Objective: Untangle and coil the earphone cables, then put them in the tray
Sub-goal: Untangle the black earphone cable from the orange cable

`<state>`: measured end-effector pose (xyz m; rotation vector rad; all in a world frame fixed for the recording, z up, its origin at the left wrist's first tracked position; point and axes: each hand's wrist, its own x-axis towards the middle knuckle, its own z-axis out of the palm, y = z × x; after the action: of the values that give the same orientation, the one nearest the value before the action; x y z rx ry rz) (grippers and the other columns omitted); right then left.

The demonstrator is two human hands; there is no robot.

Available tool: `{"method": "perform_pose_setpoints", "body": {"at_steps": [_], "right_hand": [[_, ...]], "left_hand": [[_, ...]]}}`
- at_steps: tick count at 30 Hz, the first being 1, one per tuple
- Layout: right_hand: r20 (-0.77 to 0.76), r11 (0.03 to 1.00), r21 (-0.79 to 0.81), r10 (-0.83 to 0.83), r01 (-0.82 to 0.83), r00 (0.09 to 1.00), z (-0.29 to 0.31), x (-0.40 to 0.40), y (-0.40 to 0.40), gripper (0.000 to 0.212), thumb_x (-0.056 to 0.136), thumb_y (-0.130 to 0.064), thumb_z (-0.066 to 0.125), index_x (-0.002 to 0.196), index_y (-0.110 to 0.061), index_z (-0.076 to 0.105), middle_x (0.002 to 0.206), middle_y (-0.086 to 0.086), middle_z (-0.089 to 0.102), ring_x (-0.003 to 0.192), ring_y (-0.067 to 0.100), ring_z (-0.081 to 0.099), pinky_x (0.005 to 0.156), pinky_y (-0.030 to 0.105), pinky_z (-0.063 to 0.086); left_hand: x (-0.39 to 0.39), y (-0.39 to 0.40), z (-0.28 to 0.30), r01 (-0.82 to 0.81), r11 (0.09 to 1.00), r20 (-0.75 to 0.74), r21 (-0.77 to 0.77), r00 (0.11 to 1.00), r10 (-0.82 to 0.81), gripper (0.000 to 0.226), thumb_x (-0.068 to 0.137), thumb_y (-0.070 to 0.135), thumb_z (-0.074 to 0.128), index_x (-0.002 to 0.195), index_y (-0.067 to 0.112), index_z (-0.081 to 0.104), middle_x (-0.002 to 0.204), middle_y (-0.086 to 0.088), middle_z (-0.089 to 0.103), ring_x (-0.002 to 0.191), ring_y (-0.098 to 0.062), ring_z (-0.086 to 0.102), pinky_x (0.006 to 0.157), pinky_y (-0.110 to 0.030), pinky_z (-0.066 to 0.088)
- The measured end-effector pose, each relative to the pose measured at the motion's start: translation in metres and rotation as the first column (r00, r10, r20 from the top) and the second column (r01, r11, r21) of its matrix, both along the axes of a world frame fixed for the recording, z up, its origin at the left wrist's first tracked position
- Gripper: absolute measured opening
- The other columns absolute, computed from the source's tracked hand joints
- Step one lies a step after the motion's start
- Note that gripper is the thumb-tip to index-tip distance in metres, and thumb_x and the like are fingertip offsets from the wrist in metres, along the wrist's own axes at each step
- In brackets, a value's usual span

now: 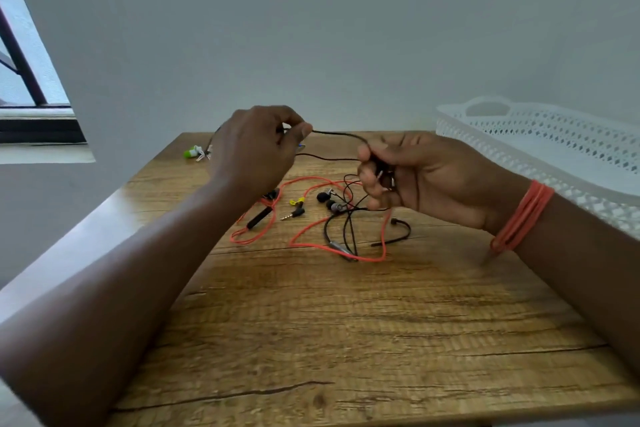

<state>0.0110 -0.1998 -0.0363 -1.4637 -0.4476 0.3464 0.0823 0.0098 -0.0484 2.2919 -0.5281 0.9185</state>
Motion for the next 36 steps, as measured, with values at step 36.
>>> {"method": "perform_pose_setpoints", "body": {"at_steps": [36], "right_hand": [[0.012,0.923,0.360,-0.152,0.137,0.988,0.004,0.000,-0.001,0.025,0.093,-0.012,0.048,0.111,-0.001,0.060,0.079,-0.001,0.066,0.074,0.010,0.064,0.067,0.019,0.054]], "left_hand": [[-0.035,-0.037,-0.003,0.425,0.905,-0.201,0.008,0.887,-0.415,0.020,0.099,0.024,0.051,0.085,0.035,0.061,0.053,0.007,0.048,0.047,-0.003,0.044,0.048,-0.013,0.029]]}}
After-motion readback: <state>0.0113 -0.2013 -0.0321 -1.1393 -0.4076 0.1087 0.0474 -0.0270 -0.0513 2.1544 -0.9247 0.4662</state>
